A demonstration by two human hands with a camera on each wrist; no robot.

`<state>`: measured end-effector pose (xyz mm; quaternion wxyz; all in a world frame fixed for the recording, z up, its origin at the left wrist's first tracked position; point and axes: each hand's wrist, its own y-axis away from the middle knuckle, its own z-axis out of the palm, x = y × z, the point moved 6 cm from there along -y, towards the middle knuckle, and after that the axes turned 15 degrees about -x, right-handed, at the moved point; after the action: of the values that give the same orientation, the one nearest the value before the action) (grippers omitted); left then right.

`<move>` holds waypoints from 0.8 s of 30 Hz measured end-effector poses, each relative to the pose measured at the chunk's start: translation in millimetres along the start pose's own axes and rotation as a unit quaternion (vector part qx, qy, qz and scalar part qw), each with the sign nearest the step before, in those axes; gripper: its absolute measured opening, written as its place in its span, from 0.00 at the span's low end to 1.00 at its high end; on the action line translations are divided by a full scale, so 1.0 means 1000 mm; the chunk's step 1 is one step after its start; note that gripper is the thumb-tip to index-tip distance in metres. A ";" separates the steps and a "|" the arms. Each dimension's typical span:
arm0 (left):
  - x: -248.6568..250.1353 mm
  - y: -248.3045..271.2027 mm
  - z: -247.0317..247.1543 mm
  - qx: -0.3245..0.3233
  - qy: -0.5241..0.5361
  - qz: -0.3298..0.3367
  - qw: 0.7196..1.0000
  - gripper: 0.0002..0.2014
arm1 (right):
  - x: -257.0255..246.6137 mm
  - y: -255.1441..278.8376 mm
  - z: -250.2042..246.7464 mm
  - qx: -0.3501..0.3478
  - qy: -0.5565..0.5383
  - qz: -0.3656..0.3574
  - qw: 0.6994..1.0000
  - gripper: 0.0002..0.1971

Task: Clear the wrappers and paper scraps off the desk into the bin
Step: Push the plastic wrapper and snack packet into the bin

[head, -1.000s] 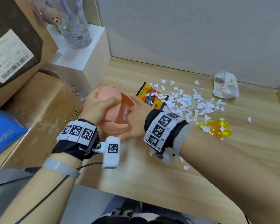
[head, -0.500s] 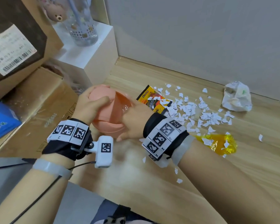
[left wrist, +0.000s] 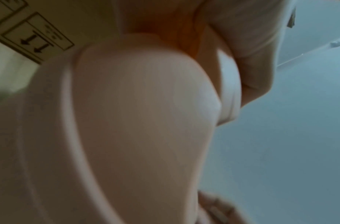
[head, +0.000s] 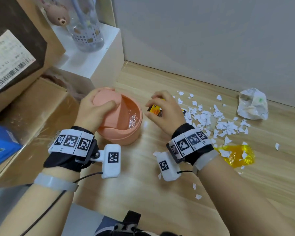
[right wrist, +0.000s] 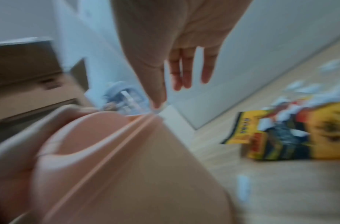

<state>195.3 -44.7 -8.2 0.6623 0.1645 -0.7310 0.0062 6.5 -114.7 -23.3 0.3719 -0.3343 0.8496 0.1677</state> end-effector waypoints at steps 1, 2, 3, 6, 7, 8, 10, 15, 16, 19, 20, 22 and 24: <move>-0.001 -0.001 0.000 -0.004 0.007 0.000 1.000 0.19 | 0.025 0.002 -0.003 0.034 -0.015 0.078 0.996 0.13; -0.003 -0.001 0.000 -0.007 0.017 -0.001 1.000 0.19 | 0.049 0.004 -0.003 0.041 -0.017 0.163 0.986 0.17; -0.004 -0.002 -0.001 -0.011 0.025 -0.001 1.000 0.17 | 0.072 0.006 -0.002 0.029 -0.006 0.247 0.969 0.22; -0.007 -0.003 -0.002 -0.020 0.030 0.000 0.999 0.15 | 0.116 0.016 -0.001 -0.020 0.025 0.396 0.918 0.38; -0.008 -0.004 -0.002 -0.023 0.032 0.004 0.999 0.15 | 0.123 0.017 0.000 -0.029 0.026 0.412 0.911 0.40; -0.008 -0.004 -0.001 -0.028 0.035 0.008 0.999 0.15 | 0.128 0.018 0.001 -0.038 0.030 0.420 0.906 0.41; -0.008 -0.005 -0.001 -0.034 0.040 0.011 0.999 0.15 | 0.130 0.019 0.002 -0.050 0.060 0.432 0.898 0.40; -0.007 -0.010 0.001 -0.046 0.047 0.015 0.998 0.15 | 0.130 0.023 -0.010 0.063 0.020 0.420 0.905 0.31; -0.007 -0.010 0.002 -0.048 0.047 0.015 0.998 0.15 | 0.130 0.025 -0.012 0.084 -0.027 0.406 0.910 0.28; -0.006 -0.008 0.003 -0.043 0.054 0.017 0.997 0.15 | 0.124 0.033 -0.022 0.096 -0.113 0.375 0.915 0.11; -0.005 -0.008 0.004 -0.043 0.056 0.018 0.997 0.15 | 0.120 0.037 -0.026 0.099 -0.124 0.370 0.915 0.03; -0.004 -0.007 0.006 -0.045 0.057 0.021 0.997 0.15 | 0.120 0.048 -0.032 0.118 -0.133 0.364 0.914 0.10; -0.003 -0.005 0.010 -0.048 0.053 0.025 0.997 0.15 | 0.121 0.060 -0.038 0.135 -0.146 0.366 0.909 0.09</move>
<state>187.5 -51.5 -13.1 0.7070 0.1136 -0.6980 -0.0035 -115.2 -145.5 -85.8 0.4464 0.0816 0.8629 0.2225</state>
